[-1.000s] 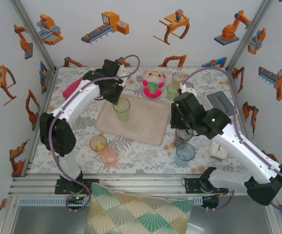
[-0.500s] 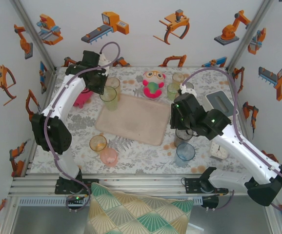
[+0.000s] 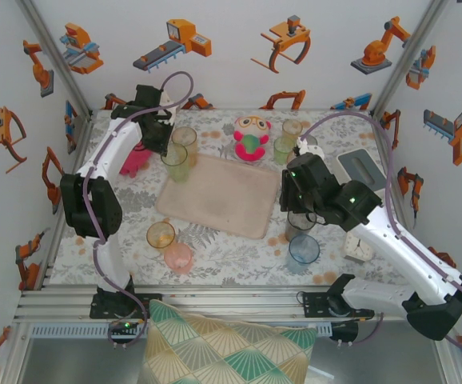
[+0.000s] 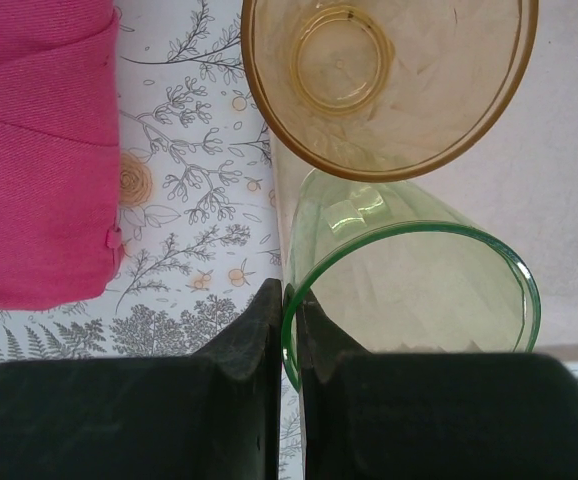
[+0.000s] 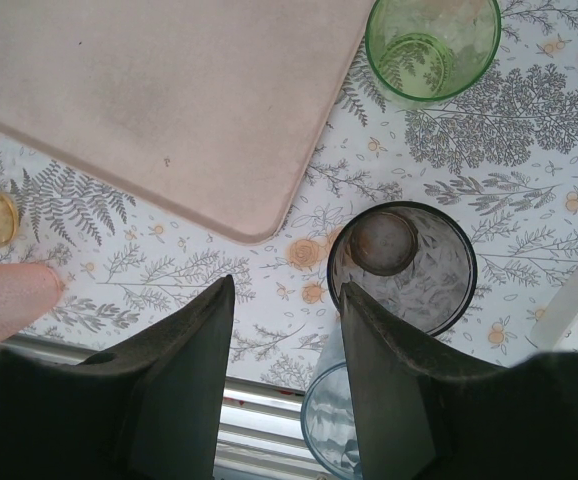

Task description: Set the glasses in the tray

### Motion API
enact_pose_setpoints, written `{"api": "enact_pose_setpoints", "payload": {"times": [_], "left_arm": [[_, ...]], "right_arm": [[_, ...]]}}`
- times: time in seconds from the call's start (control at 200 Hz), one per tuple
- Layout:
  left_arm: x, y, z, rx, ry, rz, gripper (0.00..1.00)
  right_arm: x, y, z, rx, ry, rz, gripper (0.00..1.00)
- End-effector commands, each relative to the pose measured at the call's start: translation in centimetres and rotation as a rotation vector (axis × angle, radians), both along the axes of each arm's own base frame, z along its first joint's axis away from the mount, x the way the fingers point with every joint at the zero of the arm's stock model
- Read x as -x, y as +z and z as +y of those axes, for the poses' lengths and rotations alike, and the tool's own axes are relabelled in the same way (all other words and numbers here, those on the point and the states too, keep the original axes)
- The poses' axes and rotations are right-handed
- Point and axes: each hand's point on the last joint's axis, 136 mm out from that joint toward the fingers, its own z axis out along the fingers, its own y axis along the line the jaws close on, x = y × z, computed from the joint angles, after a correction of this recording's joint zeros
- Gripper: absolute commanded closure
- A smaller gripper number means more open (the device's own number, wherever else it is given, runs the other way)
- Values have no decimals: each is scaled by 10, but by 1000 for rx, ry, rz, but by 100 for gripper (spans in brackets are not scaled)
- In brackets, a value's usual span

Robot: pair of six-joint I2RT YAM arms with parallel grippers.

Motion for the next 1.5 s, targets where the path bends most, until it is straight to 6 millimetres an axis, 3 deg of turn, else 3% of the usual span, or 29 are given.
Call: {"api": "enact_pose_setpoints", "payload": {"times": [0.0, 0.861, 1.307, 1.492], "left_arm": [[-11, 7, 0, 19, 12, -36, 89], [-18, -16, 12, -2, 29, 1, 85], [-15, -11, 13, -17, 14, 6, 82], [-13, -11, 12, -11, 10, 13, 75]], "right_arm": [[-2, 0, -5, -1, -32, -6, 54], [-4, 4, -5, 11, -32, -1, 54], [-2, 7, -8, 11, -38, -10, 54], [-1, 7, -10, 10, -41, -12, 54]]}}
